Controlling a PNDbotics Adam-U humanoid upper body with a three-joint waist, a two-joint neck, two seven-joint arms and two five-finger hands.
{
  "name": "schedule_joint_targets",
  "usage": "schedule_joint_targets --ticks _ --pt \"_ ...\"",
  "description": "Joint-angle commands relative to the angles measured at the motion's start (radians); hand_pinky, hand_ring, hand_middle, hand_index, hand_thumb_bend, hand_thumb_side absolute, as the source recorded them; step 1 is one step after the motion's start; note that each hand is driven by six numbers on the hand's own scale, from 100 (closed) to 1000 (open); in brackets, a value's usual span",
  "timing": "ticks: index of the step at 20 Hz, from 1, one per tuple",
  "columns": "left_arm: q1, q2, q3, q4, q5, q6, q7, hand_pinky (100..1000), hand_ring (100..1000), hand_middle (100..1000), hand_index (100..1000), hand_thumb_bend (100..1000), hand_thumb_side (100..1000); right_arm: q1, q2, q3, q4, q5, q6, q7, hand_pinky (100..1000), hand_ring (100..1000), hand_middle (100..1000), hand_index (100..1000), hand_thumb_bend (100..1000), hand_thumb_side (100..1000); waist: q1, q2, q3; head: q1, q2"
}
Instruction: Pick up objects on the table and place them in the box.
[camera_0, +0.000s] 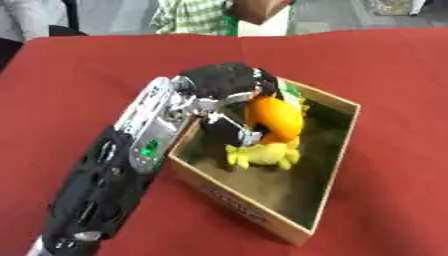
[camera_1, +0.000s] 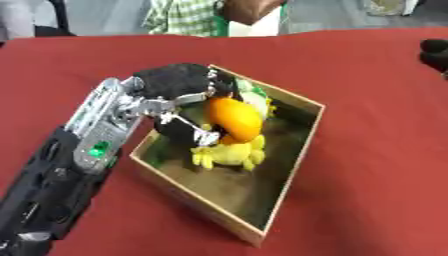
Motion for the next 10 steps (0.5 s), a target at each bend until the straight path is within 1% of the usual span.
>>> schedule_joint_targets --ticks 1,2,3,4,5,6,7,8,10 --pt "-0.013 0.001 -0.004 -0.003 -0.031 -0.01 -0.035 634 805 869 976 100 333 -0.006 -0.014 -0.003 -0.016 -0.009 0.001 -0.001 874 789 533 909 100 629 -0.006 -0.025 0.0 0.005 -0.001" --pt "-0.013 0.001 -0.005 -0.003 -0.043 -0.014 -0.047 703 860 931 1000 100 546 -0.006 -0.014 -0.003 -0.016 -0.009 0.001 -0.001 874 789 533 909 100 629 -0.006 -0.025 0.0 0.004 -0.002" --pt "-0.013 0.002 -0.005 -0.003 -0.056 -0.019 -0.061 747 891 967 1000 100 663 -0.006 -0.014 -0.004 -0.016 -0.009 0.001 -0.002 874 789 533 909 100 629 -0.007 -0.026 -0.001 0.004 -0.002" --pt "-0.013 0.002 -0.004 -0.005 -0.069 -0.023 -0.073 780 913 993 1000 108 801 -0.005 -0.014 -0.004 -0.016 -0.01 0.001 -0.002 874 789 533 909 100 629 -0.007 -0.027 -0.001 0.004 -0.002" --pt "-0.013 0.002 -0.002 -0.007 -0.082 -0.026 -0.082 795 923 1000 1000 231 930 -0.005 -0.013 -0.004 -0.016 -0.01 0.001 -0.003 874 789 533 909 100 629 -0.007 -0.027 -0.001 0.004 -0.002" --pt "-0.013 0.003 0.0 -0.009 -0.094 -0.028 -0.088 802 927 1000 1000 314 995 -0.005 -0.013 -0.004 -0.016 -0.01 0.001 -0.003 874 789 533 909 100 629 -0.008 -0.027 -0.001 0.003 -0.001" --pt "-0.013 0.004 0.001 -0.011 -0.106 -0.029 -0.092 807 931 1000 1000 368 1000 -0.005 -0.013 -0.004 -0.016 -0.01 0.0 -0.003 874 789 533 909 100 629 -0.008 -0.028 -0.001 0.003 -0.001" --pt "-0.012 0.005 0.002 -0.012 -0.117 -0.03 -0.094 818 939 1000 1000 398 1000 -0.004 -0.014 -0.005 -0.016 -0.01 0.0 -0.004 874 789 533 909 100 629 -0.009 -0.028 -0.001 0.003 -0.001" --pt "-0.011 0.006 0.003 -0.012 -0.137 -0.034 -0.094 828 949 1000 1000 410 1000 -0.004 -0.014 -0.005 -0.016 -0.011 0.0 -0.004 874 789 533 909 100 630 -0.009 -0.029 -0.002 0.003 0.0"
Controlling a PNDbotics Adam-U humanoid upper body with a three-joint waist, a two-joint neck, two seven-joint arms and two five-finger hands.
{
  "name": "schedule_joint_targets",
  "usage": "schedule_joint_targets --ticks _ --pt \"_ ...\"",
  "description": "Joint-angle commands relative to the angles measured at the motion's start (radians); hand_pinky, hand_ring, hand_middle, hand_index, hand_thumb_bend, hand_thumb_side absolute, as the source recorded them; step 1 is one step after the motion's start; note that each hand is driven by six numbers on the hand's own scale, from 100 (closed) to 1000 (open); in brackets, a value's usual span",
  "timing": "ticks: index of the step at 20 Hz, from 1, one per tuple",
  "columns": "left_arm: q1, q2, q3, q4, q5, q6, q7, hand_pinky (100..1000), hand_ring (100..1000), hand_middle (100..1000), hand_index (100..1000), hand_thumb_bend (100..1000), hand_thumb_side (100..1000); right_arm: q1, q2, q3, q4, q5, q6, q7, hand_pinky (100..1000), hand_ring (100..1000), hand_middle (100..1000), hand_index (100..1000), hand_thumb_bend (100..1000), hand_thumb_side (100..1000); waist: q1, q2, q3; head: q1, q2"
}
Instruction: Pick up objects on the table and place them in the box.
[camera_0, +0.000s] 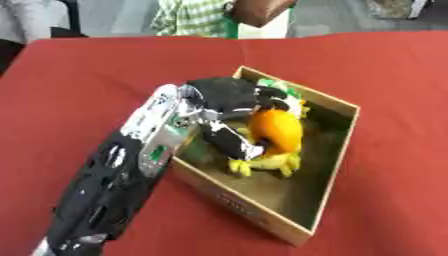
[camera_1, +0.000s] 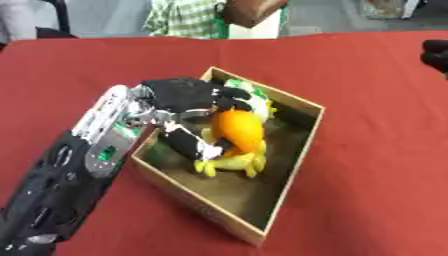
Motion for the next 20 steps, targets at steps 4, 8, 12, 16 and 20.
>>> schedule_joint_targets --ticks 4,8,12,16,20 --pt "-0.012 0.012 0.014 -0.021 -0.041 -0.012 0.001 841 965 1000 1000 395 1000 -0.003 -0.014 -0.006 -0.016 -0.008 -0.003 -0.005 873 789 533 909 100 631 -0.008 -0.025 -0.001 -0.001 0.001" --pt "-0.013 0.009 0.029 -0.04 -0.014 0.004 0.028 837 962 1000 1000 270 1000 -0.003 -0.014 -0.007 -0.016 -0.009 -0.003 -0.006 873 789 534 909 100 631 -0.009 -0.027 0.001 -0.003 0.001" --pt "-0.017 0.004 0.094 -0.121 0.043 0.055 0.082 826 951 1000 1000 129 1000 -0.003 -0.014 -0.008 -0.016 -0.012 -0.007 -0.009 872 788 534 908 100 633 -0.014 -0.029 0.005 -0.01 0.003" --pt "0.006 0.003 0.174 -0.214 0.101 0.113 0.14 749 860 910 1000 100 963 0.005 -0.015 -0.019 -0.016 -0.013 -0.011 -0.022 870 788 535 908 100 633 -0.023 -0.035 0.03 -0.042 0.008" --pt "0.075 0.0 0.261 -0.302 0.155 0.167 0.194 712 833 866 966 100 935 0.011 -0.016 -0.029 -0.016 -0.016 -0.018 -0.04 868 787 535 907 100 635 -0.032 -0.041 0.058 -0.076 0.012"
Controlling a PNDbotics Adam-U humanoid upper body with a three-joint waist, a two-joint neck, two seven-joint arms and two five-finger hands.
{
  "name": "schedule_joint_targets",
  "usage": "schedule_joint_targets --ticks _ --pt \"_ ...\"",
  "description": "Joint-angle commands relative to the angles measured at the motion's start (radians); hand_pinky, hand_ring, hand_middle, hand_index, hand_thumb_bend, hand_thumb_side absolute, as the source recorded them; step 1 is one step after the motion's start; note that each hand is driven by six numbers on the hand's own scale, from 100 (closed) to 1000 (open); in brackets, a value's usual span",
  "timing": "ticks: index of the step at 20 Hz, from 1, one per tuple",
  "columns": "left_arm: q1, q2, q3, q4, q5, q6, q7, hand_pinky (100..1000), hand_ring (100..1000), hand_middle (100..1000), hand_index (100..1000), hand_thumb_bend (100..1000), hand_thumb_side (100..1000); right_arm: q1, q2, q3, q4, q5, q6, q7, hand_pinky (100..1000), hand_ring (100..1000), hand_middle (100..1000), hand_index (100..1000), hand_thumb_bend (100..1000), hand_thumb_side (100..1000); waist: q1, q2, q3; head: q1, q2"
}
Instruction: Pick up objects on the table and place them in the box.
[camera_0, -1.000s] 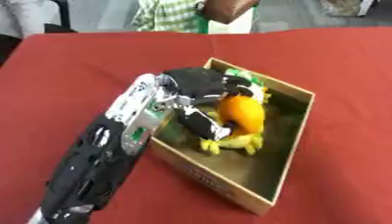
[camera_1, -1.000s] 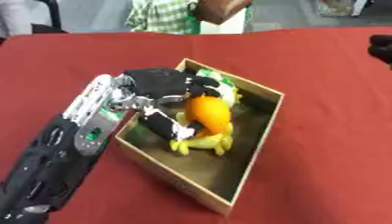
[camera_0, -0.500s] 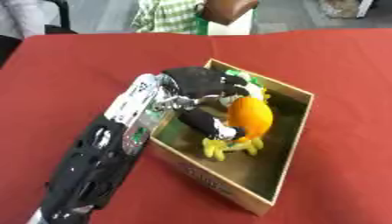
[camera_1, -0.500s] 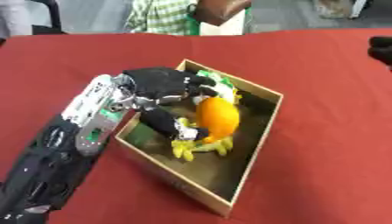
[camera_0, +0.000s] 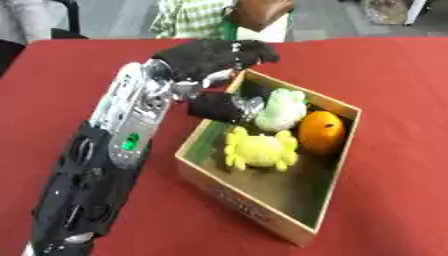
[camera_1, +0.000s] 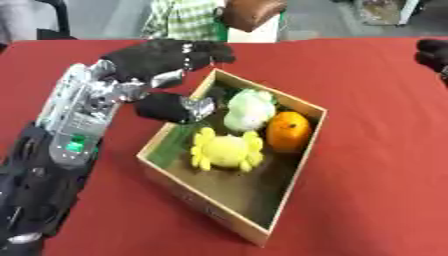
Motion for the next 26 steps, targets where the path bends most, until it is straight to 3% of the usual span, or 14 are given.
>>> schedule_joint_targets --ticks 1,7,12,13,16,18,21,26 --pt "0.026 0.003 0.075 -0.085 0.046 0.042 0.046 702 827 858 960 100 929 -0.005 -0.017 -0.016 -0.016 -0.013 -0.006 -0.015 867 787 535 906 100 636 -0.004 -0.022 0.005 -0.021 0.006" --pt "0.135 0.024 0.221 -0.162 0.135 0.131 0.135 606 752 791 894 100 867 -0.004 -0.02 -0.018 -0.016 -0.024 -0.021 -0.028 863 787 538 905 100 647 -0.008 -0.026 0.002 -0.031 0.025" --pt "0.224 0.052 0.334 -0.164 0.208 0.196 0.208 611 734 777 881 100 852 0.007 -0.022 -0.022 -0.016 -0.043 -0.056 -0.033 860 793 547 907 100 672 -0.007 -0.02 -0.007 -0.039 0.038" --pt "0.264 0.059 0.341 -0.164 0.283 0.178 0.283 618 740 781 878 100 834 0.015 -0.024 -0.025 -0.016 -0.047 -0.068 -0.035 861 797 551 910 100 679 -0.007 -0.016 -0.008 -0.044 0.037" --pt "0.419 0.119 0.311 -0.164 0.712 0.03 0.709 627 745 781 872 100 817 0.039 -0.028 -0.034 -0.016 -0.049 -0.099 -0.036 864 815 561 916 100 698 -0.003 -0.003 -0.016 -0.058 0.026" --pt "0.486 0.141 0.306 -0.164 0.893 -0.056 0.888 627 741 775 864 100 810 0.055 -0.031 -0.038 -0.016 -0.055 -0.125 -0.03 863 828 575 923 100 727 0.001 0.005 -0.02 -0.062 0.018" --pt "0.537 0.12 0.329 -0.164 0.967 -0.12 0.982 630 738 769 853 100 800 0.078 -0.035 -0.046 -0.016 -0.073 -0.162 -0.013 858 853 598 933 100 775 0.003 0.014 -0.016 -0.068 0.009" --pt "0.583 0.074 0.361 -0.164 0.958 -0.153 1.027 625 730 756 837 100 801 0.107 -0.049 -0.059 -0.016 -0.097 -0.204 0.015 870 884 630 941 100 836 0.01 0.021 -0.007 -0.069 0.002"
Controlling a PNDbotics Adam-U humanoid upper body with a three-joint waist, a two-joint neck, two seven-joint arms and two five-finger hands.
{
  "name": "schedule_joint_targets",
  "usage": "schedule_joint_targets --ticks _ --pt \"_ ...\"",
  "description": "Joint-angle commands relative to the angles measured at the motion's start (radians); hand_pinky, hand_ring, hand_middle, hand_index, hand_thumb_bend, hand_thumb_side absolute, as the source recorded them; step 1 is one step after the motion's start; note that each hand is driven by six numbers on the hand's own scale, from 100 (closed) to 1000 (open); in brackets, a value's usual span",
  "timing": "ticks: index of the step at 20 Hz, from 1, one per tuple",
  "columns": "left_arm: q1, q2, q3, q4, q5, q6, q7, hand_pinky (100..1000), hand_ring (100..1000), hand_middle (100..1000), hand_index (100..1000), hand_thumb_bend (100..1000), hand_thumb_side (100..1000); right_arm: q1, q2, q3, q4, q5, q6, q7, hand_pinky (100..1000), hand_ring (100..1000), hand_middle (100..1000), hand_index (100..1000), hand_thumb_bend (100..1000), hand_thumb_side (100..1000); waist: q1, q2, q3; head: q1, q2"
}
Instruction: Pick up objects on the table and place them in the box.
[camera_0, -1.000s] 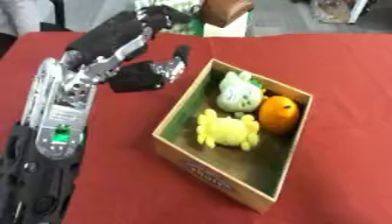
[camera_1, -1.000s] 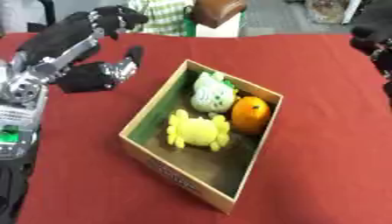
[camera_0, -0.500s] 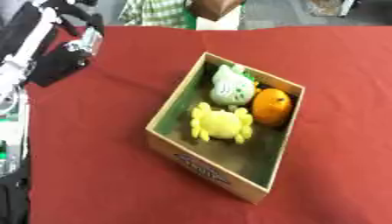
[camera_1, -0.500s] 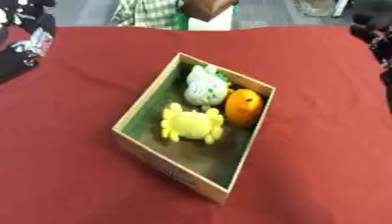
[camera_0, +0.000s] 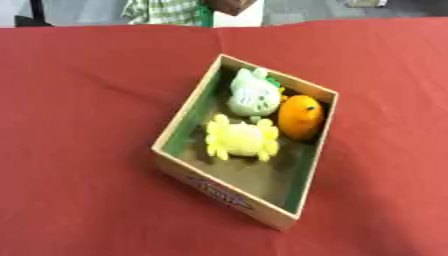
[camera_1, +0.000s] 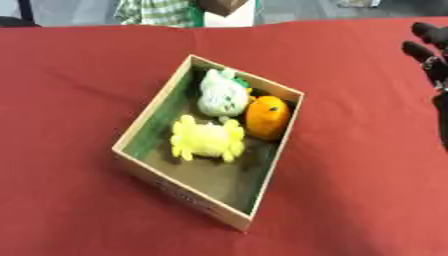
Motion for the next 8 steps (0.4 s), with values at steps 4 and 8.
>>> schedule_joint_targets --ticks 4,8 --pt "0.01 -0.019 0.038 -0.02 0.009 -0.047 0.024 622 730 762 842 100 792 0.011 -0.04 -0.018 -0.016 -0.044 -0.044 0.036 898 911 661 948 100 870 0.009 -0.011 -0.005 0.001 -0.018" --pt "0.008 -0.029 0.047 -0.02 0.04 -0.065 -0.003 623 730 763 843 100 779 0.023 -0.038 -0.023 -0.016 -0.058 -0.051 0.069 905 921 676 953 100 883 0.012 -0.012 -0.011 0.0 -0.014"
